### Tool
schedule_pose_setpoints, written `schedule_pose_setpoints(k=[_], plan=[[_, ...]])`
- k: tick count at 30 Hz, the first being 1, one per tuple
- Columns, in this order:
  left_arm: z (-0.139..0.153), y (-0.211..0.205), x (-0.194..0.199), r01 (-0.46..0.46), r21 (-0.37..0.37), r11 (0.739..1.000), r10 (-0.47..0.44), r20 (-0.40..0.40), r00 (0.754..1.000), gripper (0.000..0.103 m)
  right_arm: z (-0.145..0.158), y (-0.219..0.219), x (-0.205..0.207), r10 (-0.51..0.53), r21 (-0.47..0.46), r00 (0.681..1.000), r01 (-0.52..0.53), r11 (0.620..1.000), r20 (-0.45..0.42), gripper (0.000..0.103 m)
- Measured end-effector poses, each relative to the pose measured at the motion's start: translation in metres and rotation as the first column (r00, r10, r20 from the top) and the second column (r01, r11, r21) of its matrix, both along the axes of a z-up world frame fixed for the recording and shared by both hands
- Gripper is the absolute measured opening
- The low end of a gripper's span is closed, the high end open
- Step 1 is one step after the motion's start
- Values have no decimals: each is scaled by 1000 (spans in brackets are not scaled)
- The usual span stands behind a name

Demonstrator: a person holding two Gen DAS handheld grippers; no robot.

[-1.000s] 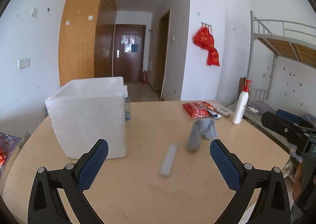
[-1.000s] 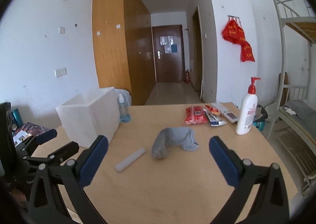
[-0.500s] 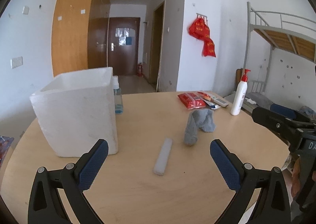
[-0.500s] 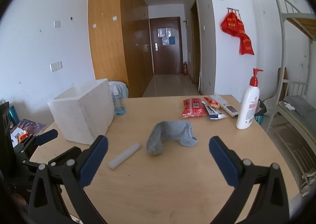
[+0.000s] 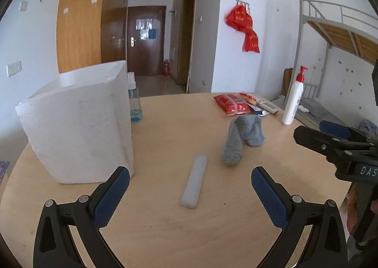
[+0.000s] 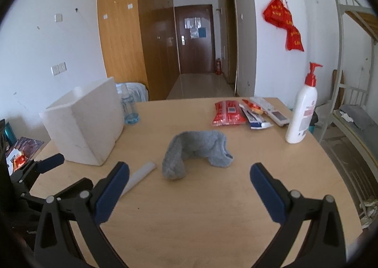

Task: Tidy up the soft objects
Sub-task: 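Move both open tools back toward the grey sock on the desk, then close the left tool on the white foam strip while the right tool closes on the grey sock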

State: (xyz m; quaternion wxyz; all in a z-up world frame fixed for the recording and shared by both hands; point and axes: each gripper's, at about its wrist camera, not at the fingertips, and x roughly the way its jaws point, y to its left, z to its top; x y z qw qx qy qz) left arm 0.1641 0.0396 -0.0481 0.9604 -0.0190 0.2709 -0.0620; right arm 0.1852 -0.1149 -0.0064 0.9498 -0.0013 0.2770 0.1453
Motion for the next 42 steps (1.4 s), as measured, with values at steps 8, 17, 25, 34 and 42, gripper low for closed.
schedule_pose_setpoints(k=[8,17,25,34,42], plan=[[-10,-7,29,15,17,1000,-13,-89,996,103,-10,3,32,31,-24,996,-33,999,-82,103],[-26,-7,61,-5,26,1000,10,-180,984,103,-23,7,66,57,-41,986,-64,997,-156,103],[-44,-11,88,19,-12,1000,-22,-291,957,103,-38,8,91,61,-44,976,-72,996,-211,103],[-53,-8,100,3,-22,1000,-10,-347,938,100,-49,10,106,68,-44,967,-81,996,-246,103],[-60,-15,104,25,10,1000,-20,-383,924,80,-50,13,108,85,-42,964,-98,994,-254,103]])
